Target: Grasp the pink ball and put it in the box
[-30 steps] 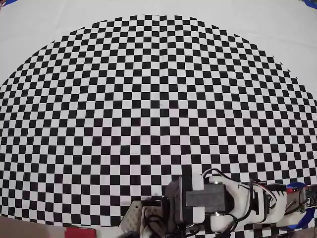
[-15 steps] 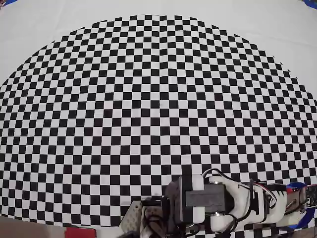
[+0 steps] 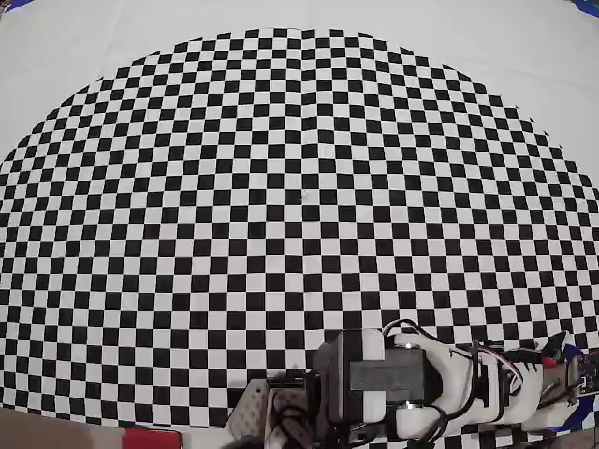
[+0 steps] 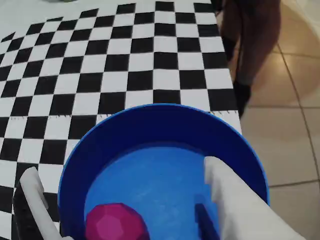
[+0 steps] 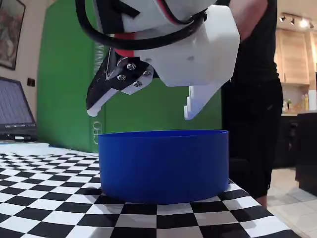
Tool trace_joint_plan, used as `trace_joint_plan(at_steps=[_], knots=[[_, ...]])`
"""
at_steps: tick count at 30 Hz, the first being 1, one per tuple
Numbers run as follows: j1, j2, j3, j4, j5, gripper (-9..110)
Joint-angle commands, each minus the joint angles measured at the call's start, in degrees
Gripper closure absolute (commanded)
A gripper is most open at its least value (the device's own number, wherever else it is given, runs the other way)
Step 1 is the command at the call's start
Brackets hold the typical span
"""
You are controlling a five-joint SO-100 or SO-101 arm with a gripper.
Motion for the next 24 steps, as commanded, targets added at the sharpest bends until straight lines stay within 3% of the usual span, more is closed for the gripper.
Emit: trace_joint_plan(at_steps=[1,11,20,24], knots=[[-0.1,5.6,-1.8,-1.1,0.2,63],[0.1,17.8,-1.8,-1.0,3.3,63],[-7.2,27.4,4.2,1.6,21.6,97],[-12.1,35.2,11.0,1.6,31.9,101]])
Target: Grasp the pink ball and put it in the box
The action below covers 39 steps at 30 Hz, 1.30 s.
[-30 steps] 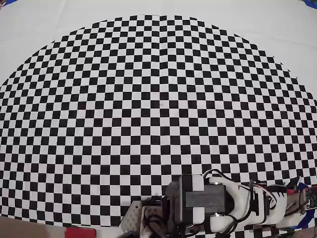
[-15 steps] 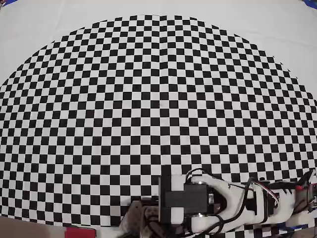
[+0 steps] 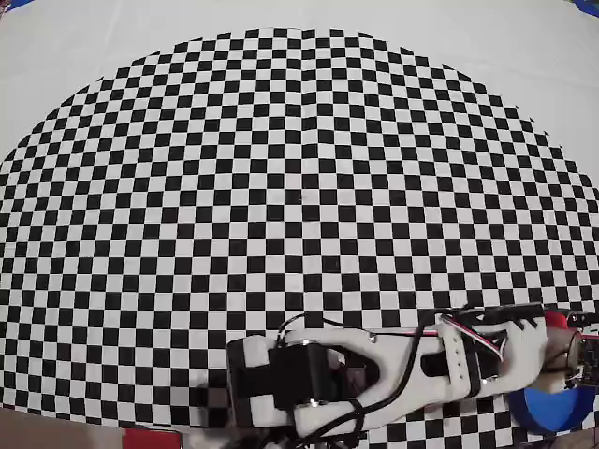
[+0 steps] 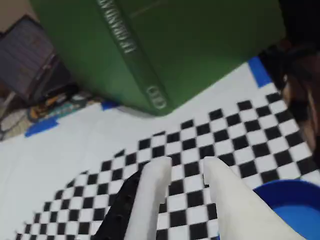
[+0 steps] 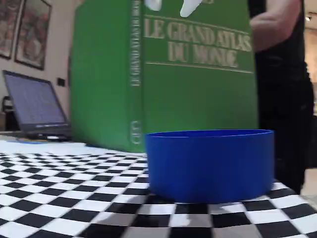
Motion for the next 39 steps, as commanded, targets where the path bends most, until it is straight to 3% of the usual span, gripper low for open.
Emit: trace_joint_plan(at_steps=[1,16,39], knots=[[-4.1,8.8,4.4,0.4,7.8,101],[-30.1,37.2,17.0,18.4,34.1,101],[-70.8,57.6,19.5,46.7,58.2,101]])
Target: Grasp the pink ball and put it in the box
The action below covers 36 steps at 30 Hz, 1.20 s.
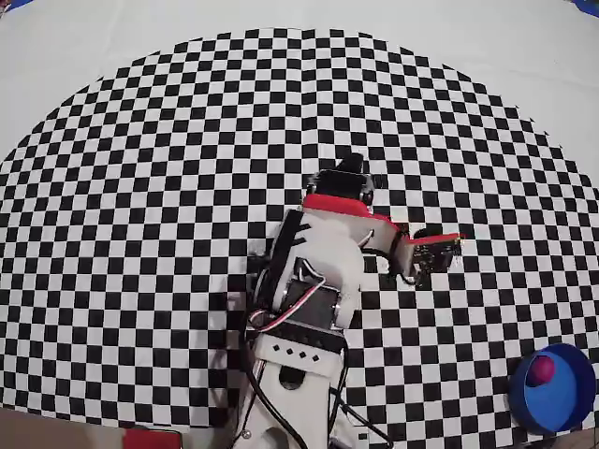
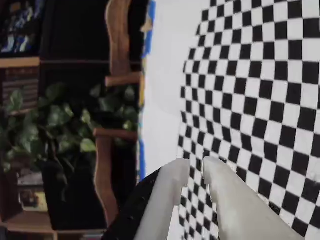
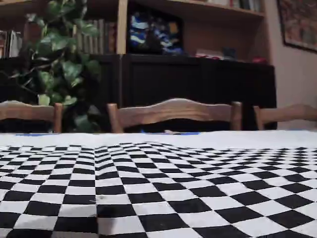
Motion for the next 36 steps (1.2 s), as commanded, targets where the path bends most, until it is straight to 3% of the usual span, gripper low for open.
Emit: trace_joint_plan(at_steps=[1,7,19,36], knots=[[-4.7,3.3,1.7,2.9,1.8,101],[-10.5,6.9,7.2,5.0,5.0,101],[-17.9,13.0,12.4,20.2,7.2,101],[-18.0,15.5,15.6,25.8,6.6,101]])
